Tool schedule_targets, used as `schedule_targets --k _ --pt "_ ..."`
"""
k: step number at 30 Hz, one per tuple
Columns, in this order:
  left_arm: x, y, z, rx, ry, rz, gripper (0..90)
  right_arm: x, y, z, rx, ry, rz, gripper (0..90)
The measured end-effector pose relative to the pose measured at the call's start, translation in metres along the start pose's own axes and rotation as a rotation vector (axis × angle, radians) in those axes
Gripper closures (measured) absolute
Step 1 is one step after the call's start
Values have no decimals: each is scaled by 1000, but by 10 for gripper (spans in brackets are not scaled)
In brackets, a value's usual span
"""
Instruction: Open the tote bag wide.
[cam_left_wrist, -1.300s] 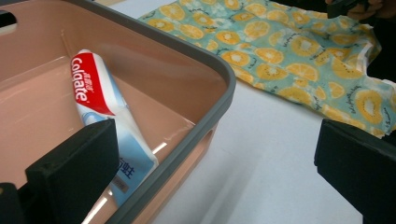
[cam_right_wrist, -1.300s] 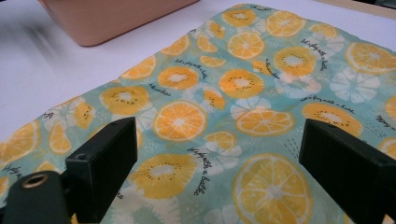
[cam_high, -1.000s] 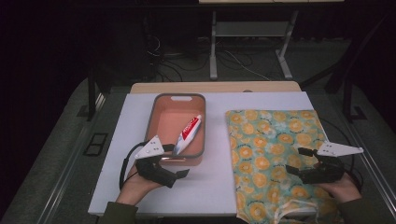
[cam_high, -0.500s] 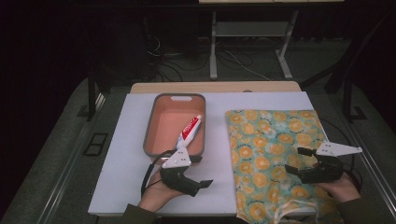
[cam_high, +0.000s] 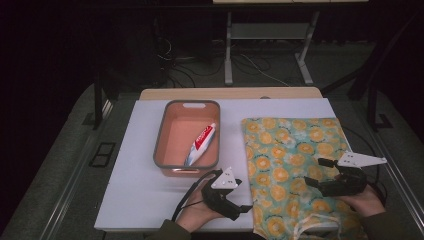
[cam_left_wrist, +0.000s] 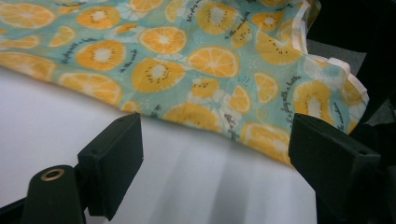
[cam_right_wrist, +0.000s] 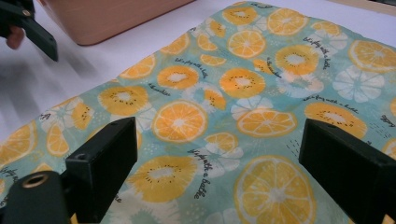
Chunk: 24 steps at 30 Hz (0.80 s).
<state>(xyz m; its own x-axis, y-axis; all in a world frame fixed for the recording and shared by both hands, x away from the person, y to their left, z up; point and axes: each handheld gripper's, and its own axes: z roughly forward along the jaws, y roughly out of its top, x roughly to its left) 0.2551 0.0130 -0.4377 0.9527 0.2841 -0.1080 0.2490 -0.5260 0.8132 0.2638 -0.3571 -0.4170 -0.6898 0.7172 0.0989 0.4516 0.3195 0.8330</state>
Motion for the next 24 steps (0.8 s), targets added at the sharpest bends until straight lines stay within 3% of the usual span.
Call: schedule_targets --k 7,10,14,16,20,24 --pt "3 5 23 -1 -10 -9 249 0 0 0 0 1 -1 113" --pt "2 4 38 46 -8 6 292 0 0 0 -1 1 0 113" --pt "-1 5 41 77 5 35 383 0 0 -1 -4 3 -2 113" --pt "-6 6 44 96 26 74 485 0 0 -1 -4 3 0 113" --pt "-5 6 43 93 27 68 668 0 0 -1 -4 4 -2 113" --pt "-4 6 44 96 -3 69 865 0 0 -1 -2 4 0 113"
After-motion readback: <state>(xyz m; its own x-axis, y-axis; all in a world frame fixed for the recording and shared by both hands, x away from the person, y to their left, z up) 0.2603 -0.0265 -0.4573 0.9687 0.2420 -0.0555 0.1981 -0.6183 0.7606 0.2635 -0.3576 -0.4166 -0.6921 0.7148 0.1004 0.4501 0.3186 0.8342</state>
